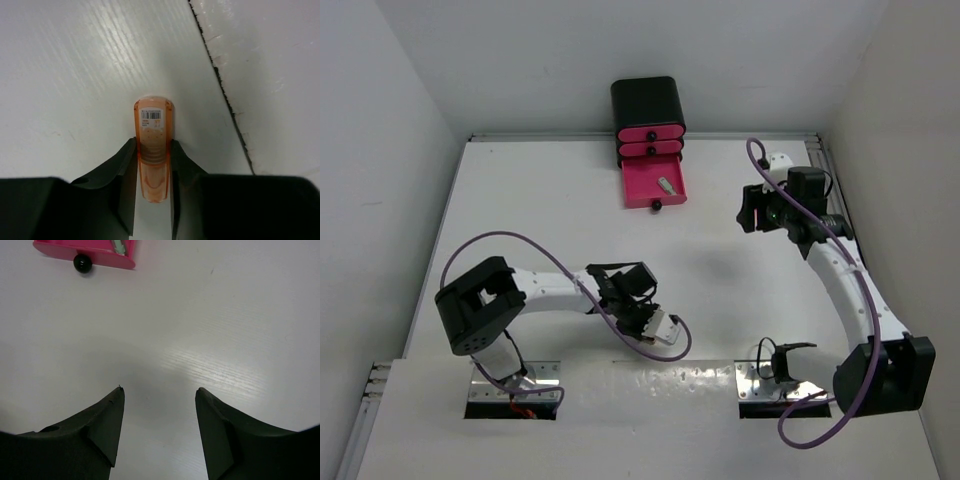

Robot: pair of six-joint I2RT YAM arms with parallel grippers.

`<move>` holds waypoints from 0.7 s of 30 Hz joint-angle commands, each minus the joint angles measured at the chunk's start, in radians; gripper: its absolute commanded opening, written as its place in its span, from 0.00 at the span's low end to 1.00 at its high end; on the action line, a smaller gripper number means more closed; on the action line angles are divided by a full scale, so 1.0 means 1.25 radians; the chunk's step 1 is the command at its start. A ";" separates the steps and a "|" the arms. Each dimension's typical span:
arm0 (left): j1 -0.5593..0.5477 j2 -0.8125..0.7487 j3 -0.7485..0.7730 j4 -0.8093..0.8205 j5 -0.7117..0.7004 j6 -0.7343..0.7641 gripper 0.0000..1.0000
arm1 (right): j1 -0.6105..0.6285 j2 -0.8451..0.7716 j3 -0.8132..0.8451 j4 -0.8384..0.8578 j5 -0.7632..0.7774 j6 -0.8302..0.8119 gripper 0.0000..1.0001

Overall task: Sort the stationery into containers
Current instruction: Pick up the stationery from the corner of the board, then place the stationery in the drawer.

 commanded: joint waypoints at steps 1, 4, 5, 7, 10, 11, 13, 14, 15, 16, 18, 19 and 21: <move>0.002 0.026 0.033 -0.010 -0.056 0.022 0.21 | -0.009 0.000 0.004 0.019 -0.009 -0.011 0.58; 0.055 0.051 0.091 -0.037 -0.048 0.039 0.09 | -0.019 0.016 0.011 0.028 -0.013 -0.008 0.58; 0.091 0.056 0.111 -0.052 -0.044 0.049 0.07 | -0.023 0.019 0.017 0.033 -0.013 -0.007 0.58; 0.137 0.076 0.193 -0.057 -0.041 0.050 0.04 | -0.026 0.034 0.023 0.038 -0.011 -0.007 0.58; 0.266 0.138 0.363 -0.065 -0.022 0.033 0.03 | -0.035 0.057 0.038 0.047 -0.014 -0.008 0.58; 0.290 0.158 0.416 -0.069 -0.017 0.014 0.02 | -0.037 0.069 0.045 0.049 -0.011 -0.008 0.58; 0.344 0.233 0.578 -0.095 -0.016 -0.010 0.01 | -0.041 0.084 0.051 0.059 -0.010 0.000 0.58; 0.360 0.259 0.635 -0.098 -0.017 -0.022 0.00 | -0.041 0.092 0.056 0.062 -0.011 0.000 0.58; 0.376 0.312 0.731 -0.099 -0.027 -0.040 0.00 | -0.041 0.100 0.059 0.063 -0.013 0.003 0.58; 0.404 0.337 0.773 -0.096 -0.032 -0.073 0.00 | -0.042 0.116 0.062 0.071 -0.013 0.007 0.58; 0.444 0.403 0.883 -0.077 -0.036 -0.103 0.00 | -0.042 0.141 0.071 0.081 -0.014 0.010 0.58; 0.454 0.422 0.906 -0.063 -0.043 -0.137 0.00 | -0.042 0.148 0.080 0.085 -0.015 0.014 0.58; 0.479 0.466 0.965 -0.015 -0.046 -0.179 0.00 | -0.046 0.163 0.086 0.099 -0.016 0.020 0.57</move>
